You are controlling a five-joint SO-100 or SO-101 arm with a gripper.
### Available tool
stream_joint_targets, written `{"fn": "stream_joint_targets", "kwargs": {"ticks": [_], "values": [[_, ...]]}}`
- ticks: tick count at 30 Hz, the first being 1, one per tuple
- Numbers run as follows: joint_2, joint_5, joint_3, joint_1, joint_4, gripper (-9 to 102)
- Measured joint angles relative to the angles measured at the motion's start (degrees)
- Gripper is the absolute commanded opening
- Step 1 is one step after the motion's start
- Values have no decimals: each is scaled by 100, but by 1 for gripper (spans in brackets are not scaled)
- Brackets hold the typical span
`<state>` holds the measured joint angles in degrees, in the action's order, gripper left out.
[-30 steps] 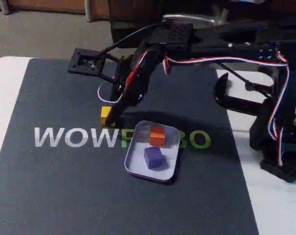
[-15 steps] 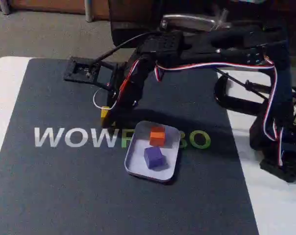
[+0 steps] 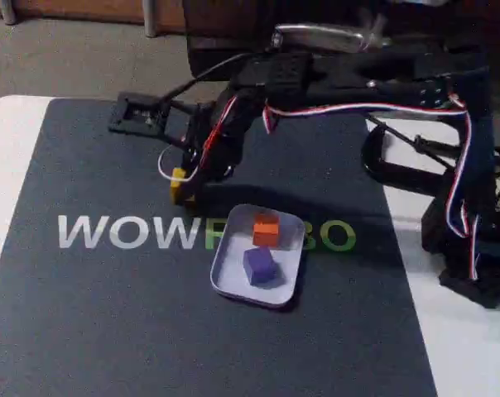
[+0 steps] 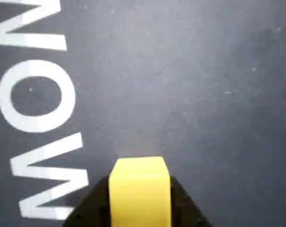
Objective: Move blocks one by one until all three blocks are in the tray.
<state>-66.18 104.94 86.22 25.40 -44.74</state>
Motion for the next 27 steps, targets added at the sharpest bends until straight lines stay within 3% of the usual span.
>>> {"fn": "stream_joint_targets", "kwargs": {"ticks": [12,17,21,27], "values": [[-3146,272,1775,-475,-1020,-8],[-4096,923,2865,-747,-967,-8],[-4702,1450,3788,-932,-422,-8],[-4878,1608,4271,-1055,-88,-8]]}}
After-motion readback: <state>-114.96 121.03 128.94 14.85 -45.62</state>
